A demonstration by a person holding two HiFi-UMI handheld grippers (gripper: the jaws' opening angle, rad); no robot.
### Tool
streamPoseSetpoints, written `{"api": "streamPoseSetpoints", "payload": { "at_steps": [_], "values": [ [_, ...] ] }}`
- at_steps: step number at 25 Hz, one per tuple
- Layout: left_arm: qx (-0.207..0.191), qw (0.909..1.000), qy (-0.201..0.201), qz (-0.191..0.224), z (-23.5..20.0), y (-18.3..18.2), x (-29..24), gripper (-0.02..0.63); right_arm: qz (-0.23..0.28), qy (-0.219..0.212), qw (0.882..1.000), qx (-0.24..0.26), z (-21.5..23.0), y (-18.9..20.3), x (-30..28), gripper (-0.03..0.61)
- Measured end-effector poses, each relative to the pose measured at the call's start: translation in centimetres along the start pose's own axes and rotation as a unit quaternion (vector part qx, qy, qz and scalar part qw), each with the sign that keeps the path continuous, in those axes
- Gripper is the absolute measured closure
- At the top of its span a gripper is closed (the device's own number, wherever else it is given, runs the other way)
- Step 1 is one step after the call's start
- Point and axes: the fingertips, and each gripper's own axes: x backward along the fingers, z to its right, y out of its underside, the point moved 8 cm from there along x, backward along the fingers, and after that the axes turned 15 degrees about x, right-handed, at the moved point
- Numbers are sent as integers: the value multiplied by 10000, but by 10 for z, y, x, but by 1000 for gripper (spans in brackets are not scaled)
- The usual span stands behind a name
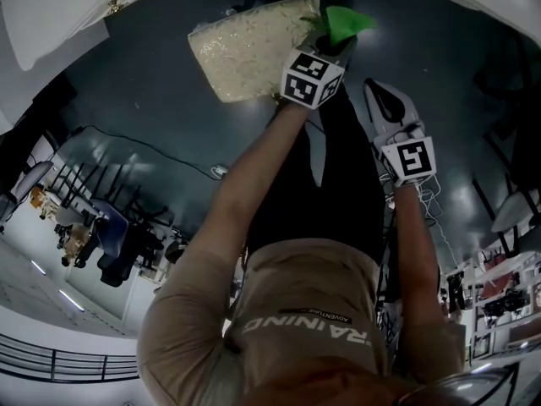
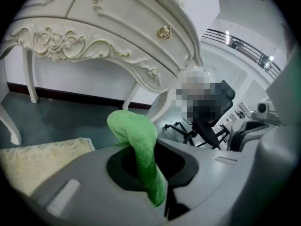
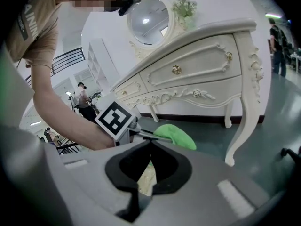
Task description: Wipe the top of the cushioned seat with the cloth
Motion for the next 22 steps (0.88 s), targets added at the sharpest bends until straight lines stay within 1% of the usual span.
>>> {"api": "streamPoseSetpoints", "payload": {
  "at_steps": [4,6,8,10,13,16,19,22],
  "values": [
    [66,9990,226,391,2,4,36,568,-22,-31,9998,178,-22,-8,-6,577],
    [45,9977,229,637,-2,6,61,568,-67,-50,9995,304,-35,-8,-10,577],
    [5,9962,133,865,-10,12,93,568,-89,-70,9991,414,-52,-7,-15,577],
    [18,9947,-36,1024,-24,22,128,568,-48,-152,9988,461,-74,-7,-21,577],
    [201,9926,-314,1153,-53,42,181,568,-27,-303,9979,571,-111,-12,-37,577],
    [339,9891,-670,1270,-90,58,235,568,-64,-493,9950,872,-155,-27,-57,577],
    [476,9820,-1032,1509,-127,72,283,568,-3,-705,9930,952,-195,-35,-73,577],
    [651,9725,-1364,1769,-160,84,319,568,45,-743,9935,867,-224,-36,-82,577]
  ]
}}
